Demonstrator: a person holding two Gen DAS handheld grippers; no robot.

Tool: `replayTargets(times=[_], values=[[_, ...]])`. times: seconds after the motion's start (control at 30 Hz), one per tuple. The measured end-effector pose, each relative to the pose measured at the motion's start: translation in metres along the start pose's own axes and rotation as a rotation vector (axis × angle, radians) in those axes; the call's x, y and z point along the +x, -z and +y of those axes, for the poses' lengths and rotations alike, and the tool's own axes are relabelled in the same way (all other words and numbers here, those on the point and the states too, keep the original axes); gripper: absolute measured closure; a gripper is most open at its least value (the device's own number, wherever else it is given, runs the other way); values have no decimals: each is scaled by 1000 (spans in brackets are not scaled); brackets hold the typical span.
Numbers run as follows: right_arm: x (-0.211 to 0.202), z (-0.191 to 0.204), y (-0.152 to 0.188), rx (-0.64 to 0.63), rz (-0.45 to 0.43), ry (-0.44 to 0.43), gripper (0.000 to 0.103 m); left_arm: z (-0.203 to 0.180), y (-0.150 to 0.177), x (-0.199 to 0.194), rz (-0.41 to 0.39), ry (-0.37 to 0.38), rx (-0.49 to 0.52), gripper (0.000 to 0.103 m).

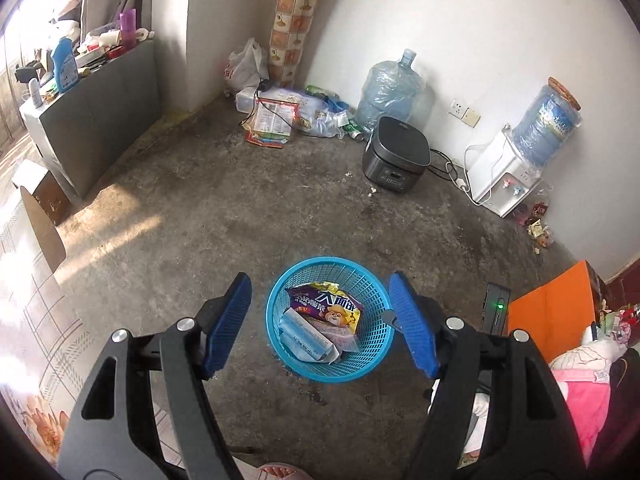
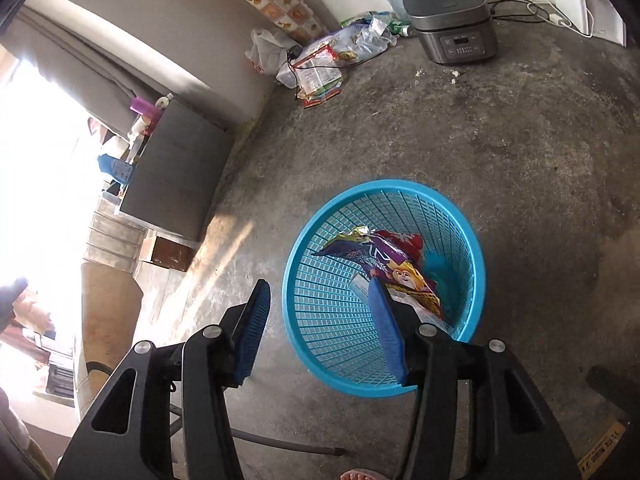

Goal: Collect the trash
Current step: 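Open both tools to drop the box and plastic bag into the basket, then move both tools back over the table toward the snack bags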

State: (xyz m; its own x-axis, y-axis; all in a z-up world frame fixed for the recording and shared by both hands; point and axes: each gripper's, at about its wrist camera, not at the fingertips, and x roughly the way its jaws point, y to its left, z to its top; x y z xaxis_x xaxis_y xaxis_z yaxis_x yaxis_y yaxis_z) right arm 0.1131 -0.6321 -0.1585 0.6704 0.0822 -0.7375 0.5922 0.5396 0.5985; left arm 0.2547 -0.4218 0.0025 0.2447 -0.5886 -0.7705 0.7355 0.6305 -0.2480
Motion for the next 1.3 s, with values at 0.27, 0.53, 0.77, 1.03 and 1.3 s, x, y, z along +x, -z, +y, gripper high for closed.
replayTargets(times=[0.27,0.53,0.77,1.03,1.3], values=[[-118,103,28,-217,-219,-92,22,17,36,-167,-168,44,32,17],[-187,192,91,-499,-332,-59,6,67,128,-292,-296,-45,-87,12],[-206,243,139,-638,-320,-58,6,109,214,-357,-386,-126,-274,12],[-219,284,179,-696,-272,-131,6,119,281,-402,-477,-215,-297,12],[-224,296,204,-694,-102,-258,6,112,323,-411,-491,-277,-275,12]])
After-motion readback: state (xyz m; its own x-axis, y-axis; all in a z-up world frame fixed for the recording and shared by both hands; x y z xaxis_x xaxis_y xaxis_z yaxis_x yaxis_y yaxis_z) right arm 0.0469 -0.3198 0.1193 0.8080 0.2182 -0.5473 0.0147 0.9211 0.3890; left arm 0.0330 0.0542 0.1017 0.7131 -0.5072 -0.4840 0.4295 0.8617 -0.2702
